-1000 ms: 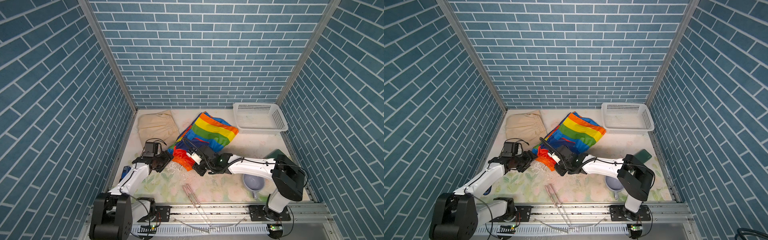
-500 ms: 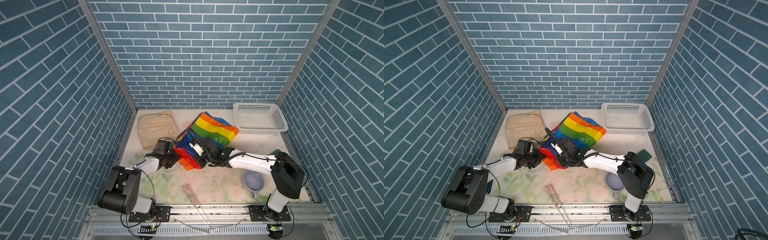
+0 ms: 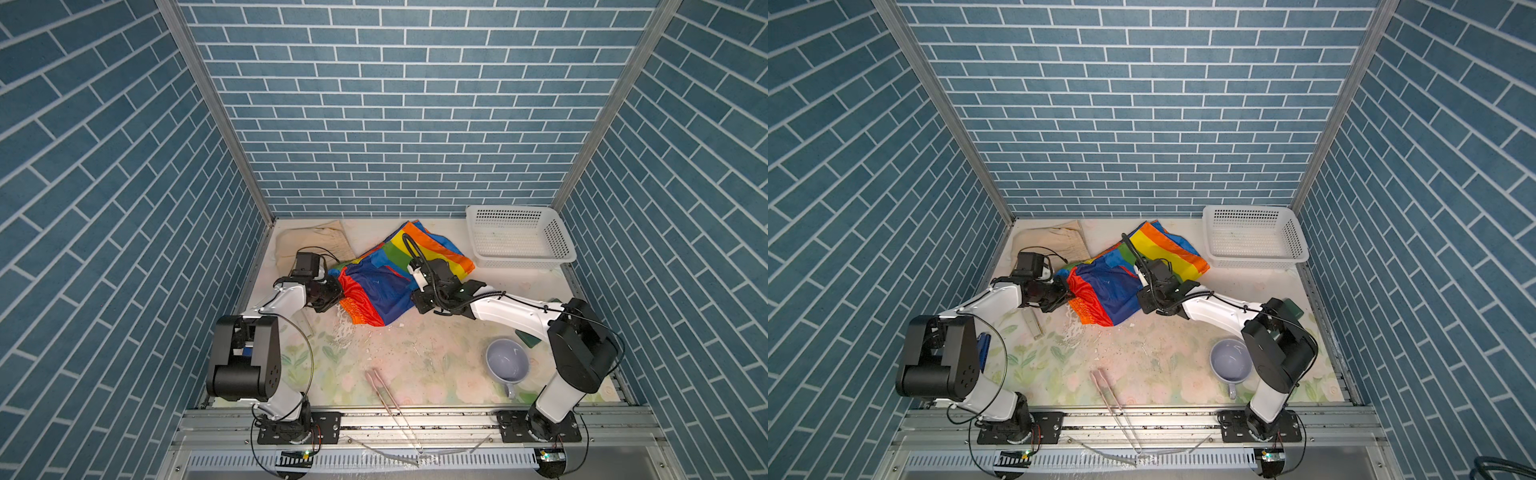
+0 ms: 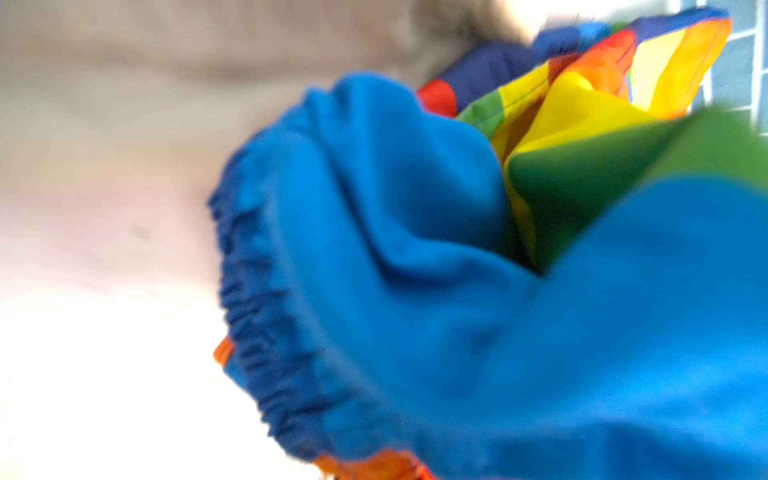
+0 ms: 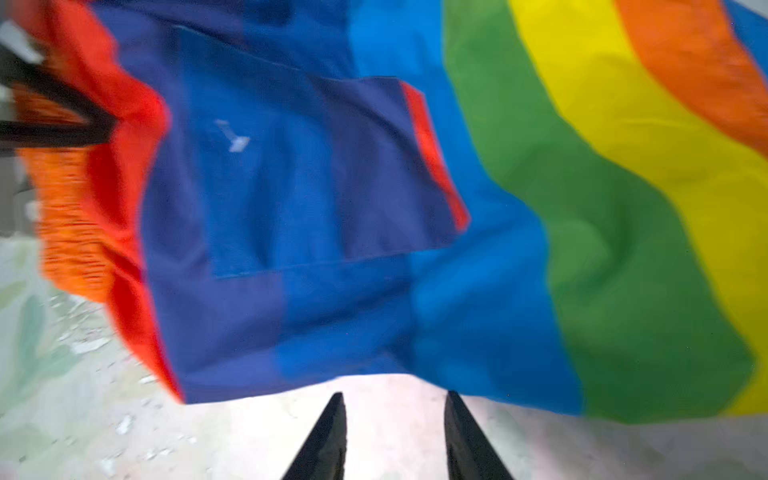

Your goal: Fold and stack the shorts

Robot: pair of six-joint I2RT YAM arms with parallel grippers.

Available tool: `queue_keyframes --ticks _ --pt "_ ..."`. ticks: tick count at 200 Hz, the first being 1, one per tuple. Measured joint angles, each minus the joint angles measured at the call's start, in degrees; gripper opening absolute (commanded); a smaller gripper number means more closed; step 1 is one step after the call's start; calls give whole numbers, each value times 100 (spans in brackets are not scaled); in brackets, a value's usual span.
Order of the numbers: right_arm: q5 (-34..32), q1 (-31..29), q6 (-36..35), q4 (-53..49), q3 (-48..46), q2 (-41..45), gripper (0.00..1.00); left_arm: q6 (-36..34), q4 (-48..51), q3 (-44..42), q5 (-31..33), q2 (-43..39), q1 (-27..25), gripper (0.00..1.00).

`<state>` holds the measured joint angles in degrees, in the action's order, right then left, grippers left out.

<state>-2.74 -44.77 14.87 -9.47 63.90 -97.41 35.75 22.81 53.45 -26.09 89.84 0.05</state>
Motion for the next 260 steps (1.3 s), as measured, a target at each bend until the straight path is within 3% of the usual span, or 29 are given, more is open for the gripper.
queue_keyframes --ticks 62,93,110,140,180,223,260 --pt "-68 785 389 90 13 -754 45 -459 835 9 2 463 59 1" --pt "-70 1126 492 85 13 -929 46 -555 1176 9 339 282 59 51" --pt "-85 1189 529 87 15 -907 48 -570 1440 11 645 -83 22 63" --pt "-90 1268 605 92 13 -686 51 -564 1880 127 1075 -1108 -341 65" --pt "-20 1532 901 184 13 -315 56 -256 1755 -275 1185 -2065 -1250 65" --pt "57 1722 1346 317 4 -297 69 271 1329 -1451 1180 -2157 -1729 72" --pt "103 1862 1727 625 -81 -297 72 501 953 -1587 1235 -1847 -2039 73"
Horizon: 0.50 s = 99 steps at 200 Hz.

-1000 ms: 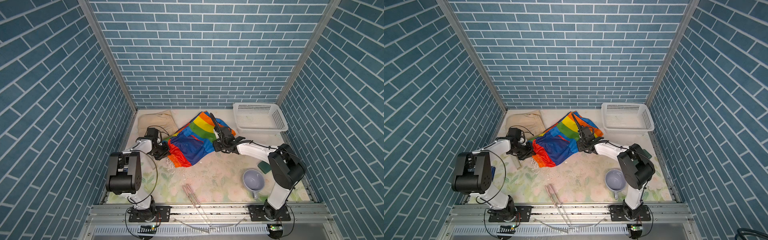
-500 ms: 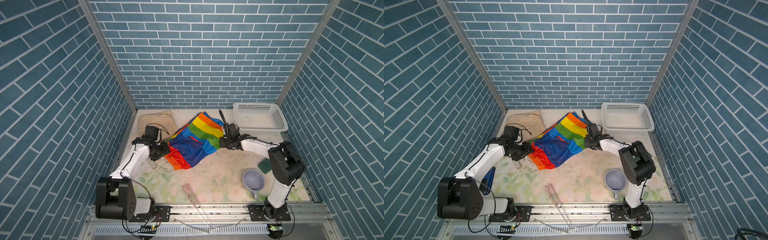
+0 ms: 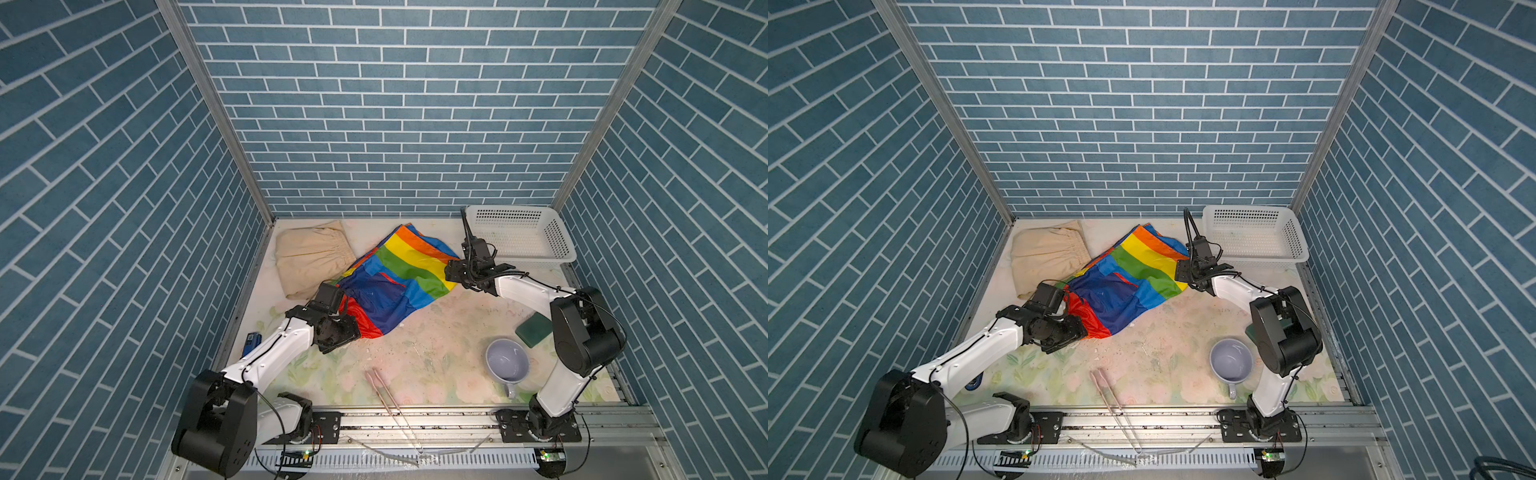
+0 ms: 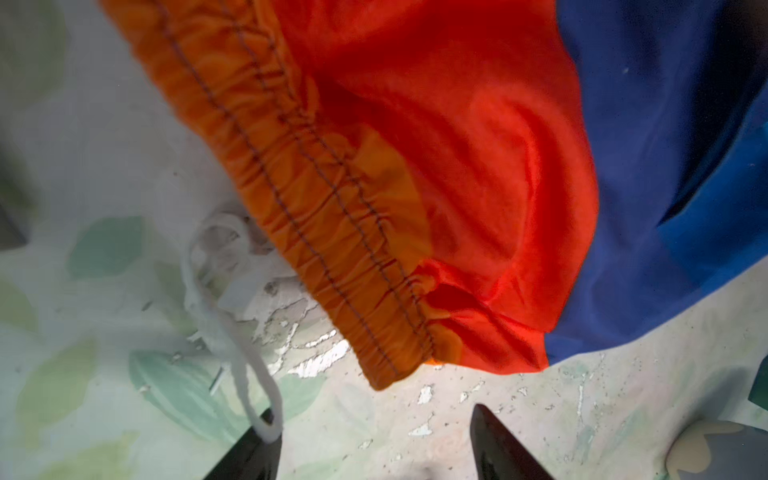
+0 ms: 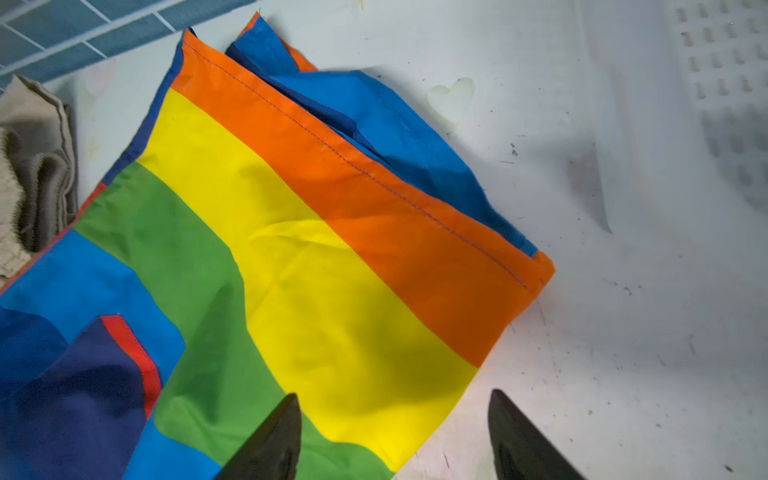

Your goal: Fold and stack the shorts

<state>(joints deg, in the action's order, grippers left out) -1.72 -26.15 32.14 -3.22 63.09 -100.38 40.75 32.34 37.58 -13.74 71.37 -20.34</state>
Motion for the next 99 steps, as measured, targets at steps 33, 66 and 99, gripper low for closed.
queue_keyframes --ticks 33,66,99 --pt "15 219 398 330 -221 0 72 70 -234 2 111 444 -175 72" --pt "-4 348 702 557 -299 -68 72 133 -407 44 197 737 -229 72" --pt "-13 361 907 680 -295 -358 71 184 -479 142 232 901 -238 63"
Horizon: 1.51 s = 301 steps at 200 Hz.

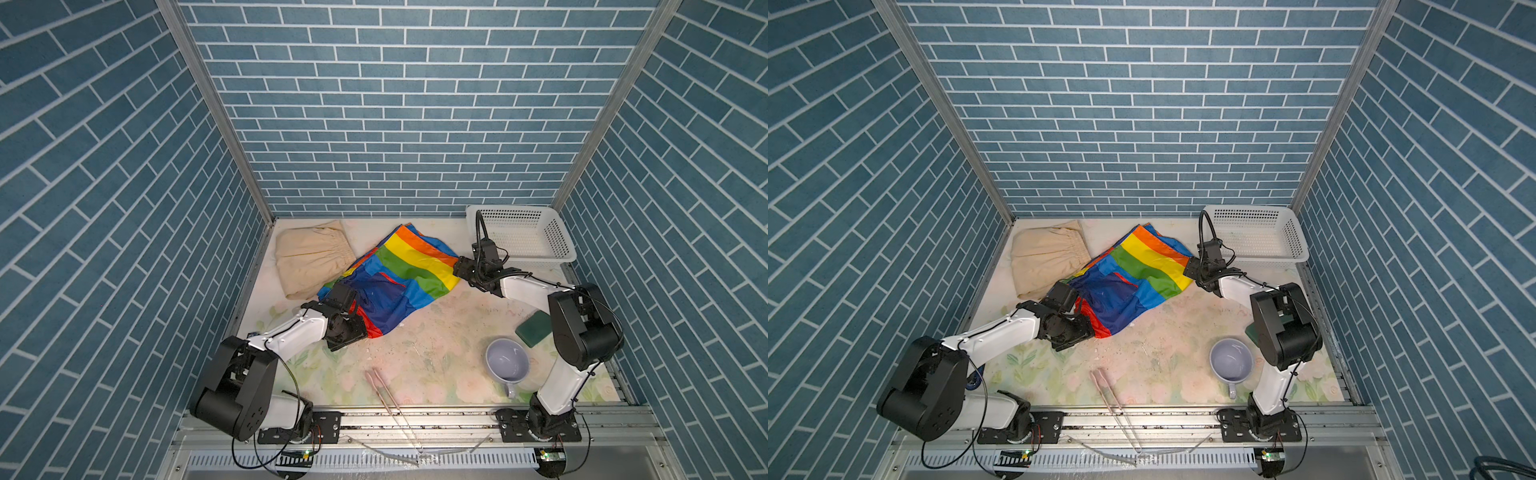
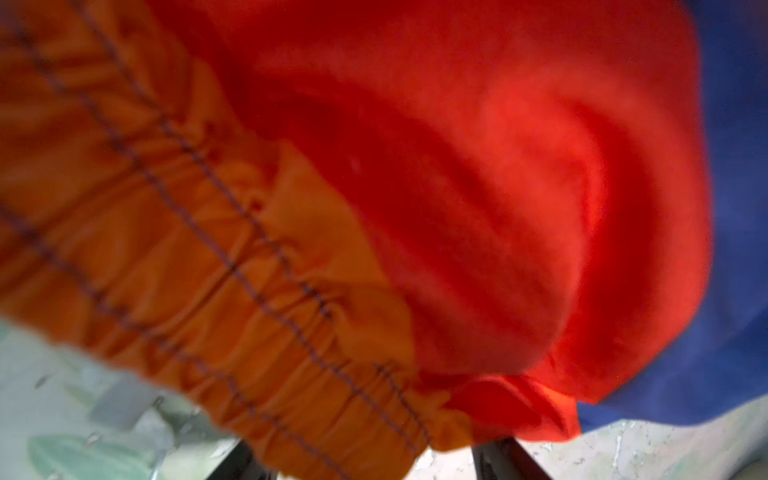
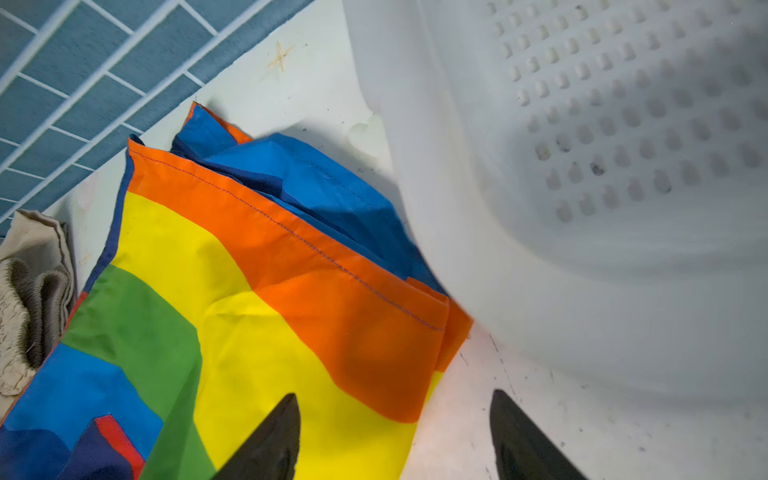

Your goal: Fold and stack the shorts

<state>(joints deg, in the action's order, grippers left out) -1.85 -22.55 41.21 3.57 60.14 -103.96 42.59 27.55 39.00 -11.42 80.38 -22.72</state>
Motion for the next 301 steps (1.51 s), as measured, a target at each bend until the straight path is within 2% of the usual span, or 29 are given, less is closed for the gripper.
queue_keyframes --ticks 27,49,65,75,87,93,151,205,273,281,295,301 --pt "-85 0 87 42 2 -275 69 2 -195 33 20 114 -4 47" --pt "-138 2 155 184 52 -356 55 26 -267 15 48 164 -4 28" --pt "-160 31 210 286 107 -439 36 26 -273 -11 114 162 -2 16" --pt "-170 63 299 367 120 -487 17 4 -293 -48 136 151 0 11" --pt "-168 116 356 424 125 -529 0 4 -345 -107 136 109 15 4" --pt "-157 142 380 442 125 -546 0 9 -389 -151 131 68 33 0" --pt "-363 192 503 503 -52 -487 0 15 -901 -713 -188 -393 326 0" --pt "-675 142 490 409 -487 -72 0 7 -857 -1158 -306 -981 404 0" --pt "-632 -74 402 369 -896 402 0 46 -699 -1550 -450 -1563 409 0" --pt "-658 -166 319 321 -896 459 8 46 -636 -1545 -446 -1580 413 0" --pt "-658 -372 122 168 -883 562 31 46 -505 -1510 -417 -1593 424 0" --pt "-647 -479 22 66 -874 614 37 46 -446 -1491 -402 -1600 424 0"
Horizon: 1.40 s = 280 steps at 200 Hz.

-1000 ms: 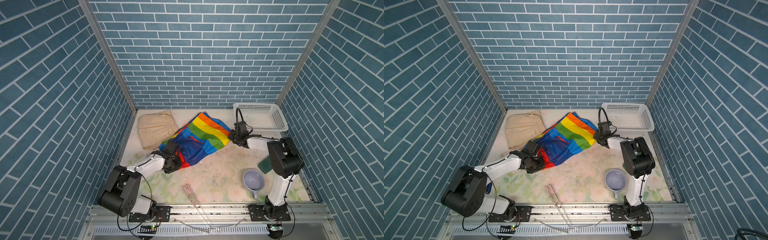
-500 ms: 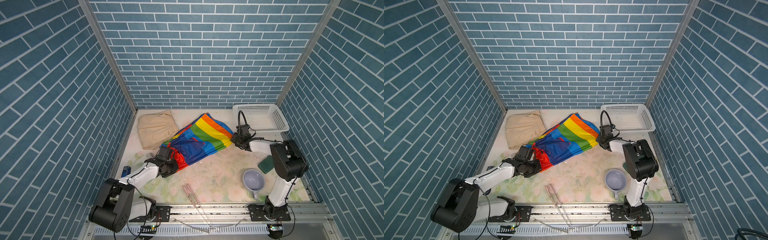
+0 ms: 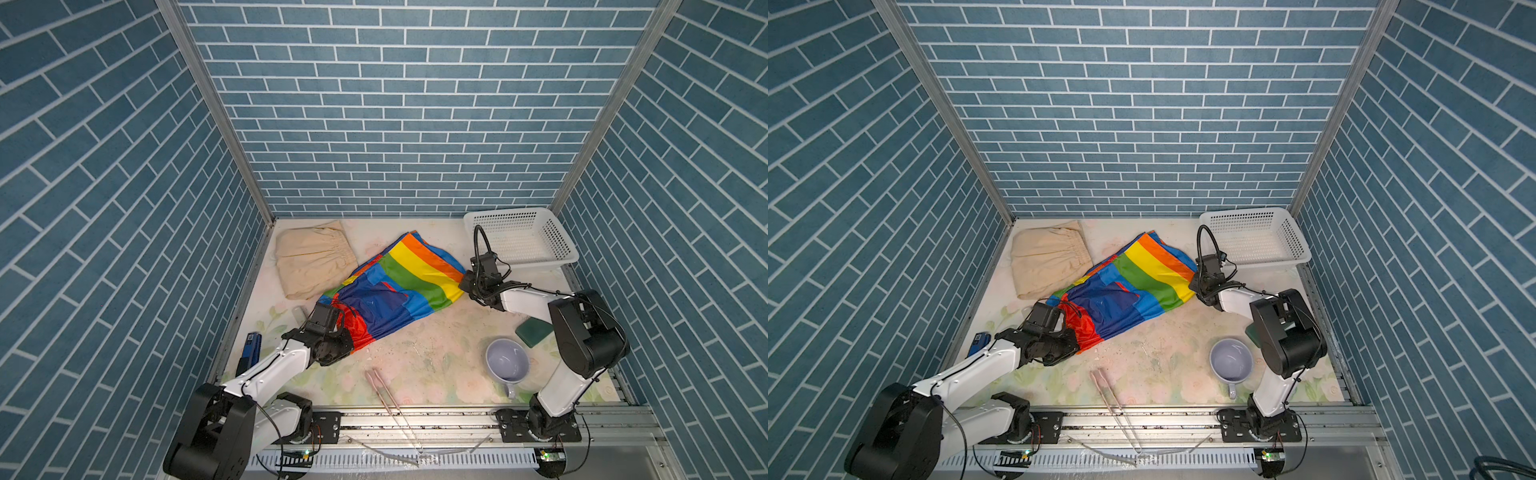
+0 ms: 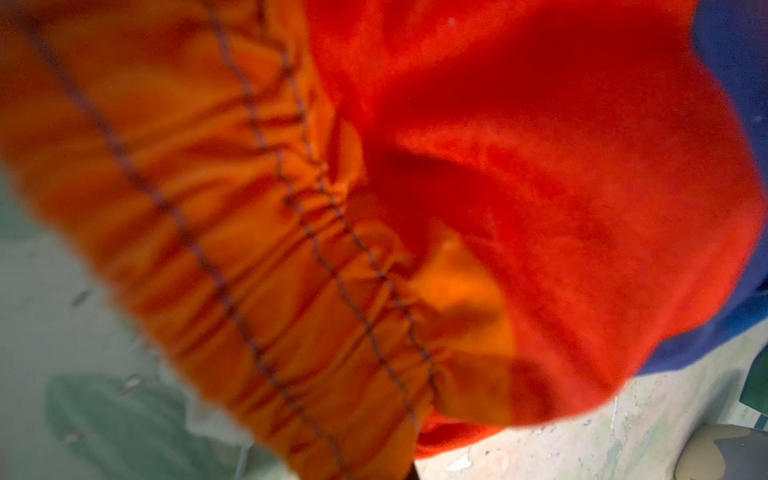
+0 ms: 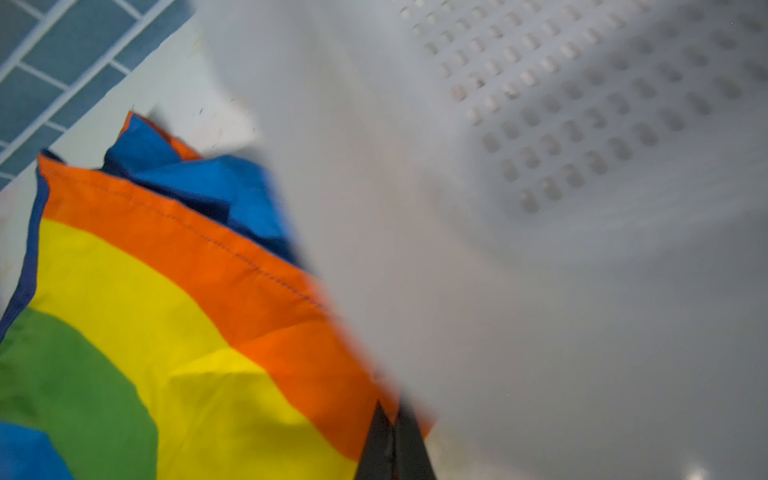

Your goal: Fold and stack the shorts

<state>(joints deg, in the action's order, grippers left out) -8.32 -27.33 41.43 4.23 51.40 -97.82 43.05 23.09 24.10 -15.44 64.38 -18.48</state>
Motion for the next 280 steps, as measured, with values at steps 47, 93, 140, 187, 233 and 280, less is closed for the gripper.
queue_keyframes --ticks 47,93,140,187,233,280 --pt "-297 -216 -772 -859 94 651 44 55 542 111 120 -181 20 46" --pt "-688 -223 -1790 -1443 1598 553 43 164 1266 201 238 -490 26 62" --pt "70 -229 -2776 -1613 3440 -929 32 267 1974 643 455 -765 26 73" --pt "1093 -144 -3305 -2138 4113 -2258 36 293 1971 717 527 -605 59 76" --pt "1858 74 -3447 -2553 4697 -2828 42 304 1814 717 498 -238 85 77" --pt "2205 260 -3547 -2651 4887 -3156 46 304 1670 710 487 -90 105 78"
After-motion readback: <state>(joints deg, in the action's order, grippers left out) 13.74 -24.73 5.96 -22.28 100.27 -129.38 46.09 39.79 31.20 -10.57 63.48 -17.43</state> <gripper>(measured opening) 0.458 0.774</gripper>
